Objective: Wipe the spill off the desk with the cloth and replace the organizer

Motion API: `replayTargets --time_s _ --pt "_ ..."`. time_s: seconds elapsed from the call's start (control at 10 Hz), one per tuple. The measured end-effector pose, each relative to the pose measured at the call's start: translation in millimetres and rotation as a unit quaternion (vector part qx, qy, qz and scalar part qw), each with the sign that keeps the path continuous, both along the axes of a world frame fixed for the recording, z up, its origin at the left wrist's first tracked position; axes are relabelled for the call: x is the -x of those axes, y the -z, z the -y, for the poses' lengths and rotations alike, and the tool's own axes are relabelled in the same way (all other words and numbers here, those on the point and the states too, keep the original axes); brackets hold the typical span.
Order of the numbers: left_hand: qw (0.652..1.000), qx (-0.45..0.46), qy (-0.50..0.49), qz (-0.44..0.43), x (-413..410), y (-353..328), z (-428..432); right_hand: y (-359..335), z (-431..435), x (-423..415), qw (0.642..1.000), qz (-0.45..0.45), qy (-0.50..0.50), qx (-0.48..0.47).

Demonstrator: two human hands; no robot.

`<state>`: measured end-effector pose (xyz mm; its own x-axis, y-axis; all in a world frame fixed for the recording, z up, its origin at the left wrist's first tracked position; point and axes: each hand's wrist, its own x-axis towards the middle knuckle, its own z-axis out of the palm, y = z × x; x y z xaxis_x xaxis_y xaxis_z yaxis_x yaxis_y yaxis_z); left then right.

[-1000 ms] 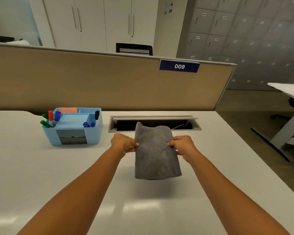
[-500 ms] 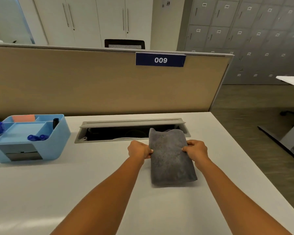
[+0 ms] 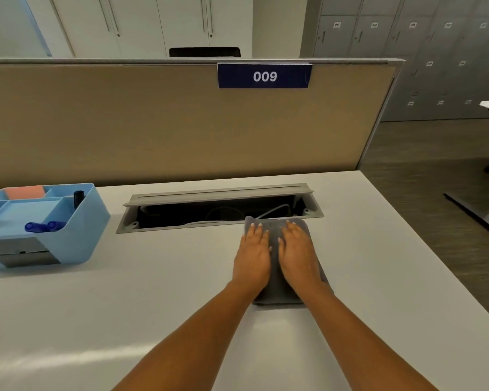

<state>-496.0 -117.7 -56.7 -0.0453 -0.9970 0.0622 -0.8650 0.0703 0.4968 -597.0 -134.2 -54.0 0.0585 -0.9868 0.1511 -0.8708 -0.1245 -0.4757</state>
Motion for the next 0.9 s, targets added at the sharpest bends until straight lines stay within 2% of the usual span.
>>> replayTargets --time_s 0.1,0.2,0.4,0.6,0.9 --pt "0.996 -0.043 0.008 0.083 -2 16 -1 17 1 1 0.992 -0.111 -0.027 -0.046" --pt "0.995 -0.048 0.011 0.092 -5 24 -1 26 -1 2 0.988 -0.140 -0.034 -0.047" --pt "0.995 -0.042 0.010 0.086 -6 30 -1 27 -1 3 0.987 -0.144 -0.044 -0.051" --pt "0.991 -0.038 0.005 0.130 -8 24 -4 23 -4 1 0.985 -0.159 -0.037 -0.058" --pt "0.984 0.082 -0.039 0.150 -51 -13 -17 3 -41 -9 0.994 -0.096 0.018 -0.055"
